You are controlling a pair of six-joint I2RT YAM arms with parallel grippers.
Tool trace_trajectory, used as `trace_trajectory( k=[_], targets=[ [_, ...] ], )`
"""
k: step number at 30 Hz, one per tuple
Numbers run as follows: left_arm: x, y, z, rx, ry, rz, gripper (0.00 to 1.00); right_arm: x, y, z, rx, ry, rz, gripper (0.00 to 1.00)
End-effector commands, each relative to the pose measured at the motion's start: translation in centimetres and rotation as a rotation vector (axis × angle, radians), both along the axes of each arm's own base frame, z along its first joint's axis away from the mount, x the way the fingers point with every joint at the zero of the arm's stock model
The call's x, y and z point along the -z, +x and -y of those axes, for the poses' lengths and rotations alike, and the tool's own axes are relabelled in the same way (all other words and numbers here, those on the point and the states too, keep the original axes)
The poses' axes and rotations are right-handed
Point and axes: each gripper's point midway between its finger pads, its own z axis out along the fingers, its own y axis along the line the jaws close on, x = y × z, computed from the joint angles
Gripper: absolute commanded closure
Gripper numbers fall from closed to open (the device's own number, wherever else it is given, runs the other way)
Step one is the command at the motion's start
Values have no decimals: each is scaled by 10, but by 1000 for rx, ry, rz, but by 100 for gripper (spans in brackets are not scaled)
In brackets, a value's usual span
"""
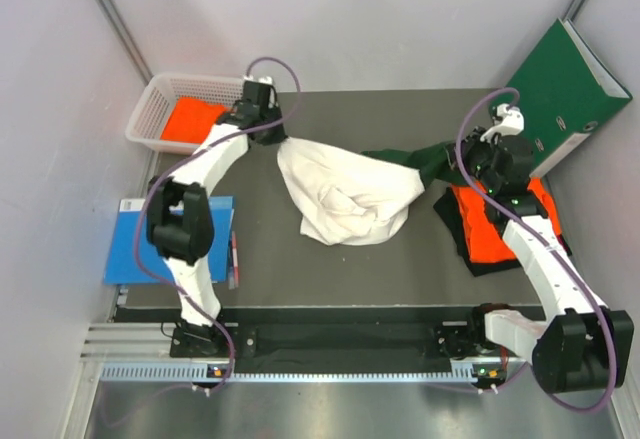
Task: Fold and stack the t-shirts
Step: Flatten the tshirt out
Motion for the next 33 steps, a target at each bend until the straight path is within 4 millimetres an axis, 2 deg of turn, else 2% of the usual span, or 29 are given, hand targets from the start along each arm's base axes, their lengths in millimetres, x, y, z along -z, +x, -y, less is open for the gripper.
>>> trace_trajectory(
  k=[1,3,5,6,7,9,10,13,17,20,25,26,28,32,33],
  targets=[
    [-133,-3,-49,-103,54,292,100,-72,1,0,-16,6,188,100],
    [-155,-8,-62,-134,69,334,100,-84,-4,2,-10,7,219,100],
    [-187,-17,-69,-149,62,400,100,-91,-7,3,-7,7,233,100],
    [-195,-20,-74,-160,65,414,100,-100,-11,4,-2,8,254,100],
    [-214,-26,-78,-171,60,456,100,-104,-13,4,-1,4,264,100],
    [-231,-33,-85,-185,71,488,100,-116,-19,8,17,3,297,100],
    [-247,-39,-89,-198,74,522,100,-119,-22,9,21,-2,305,100],
    [-275,-50,-99,-212,102,578,100,-133,-30,14,46,-6,340,100],
    [-309,-64,-108,-226,133,634,100,-153,-40,17,59,-12,385,100],
    [-341,-80,-113,-226,133,694,100,-183,-51,14,35,-18,443,100],
    [-386,-120,-120,-231,114,788,100,-225,-74,9,-3,-40,520,100],
    [-392,-128,-122,-233,113,803,100,-241,-82,7,-16,-41,551,100],
    [-407,-149,-127,-240,107,844,100,-251,-93,5,-34,-52,565,100],
    [-429,-187,-135,-243,94,905,100,-285,-127,2,-64,-56,647,100],
    [-435,-202,-138,-243,91,923,100,-292,-138,2,-68,-56,672,100]
  ],
)
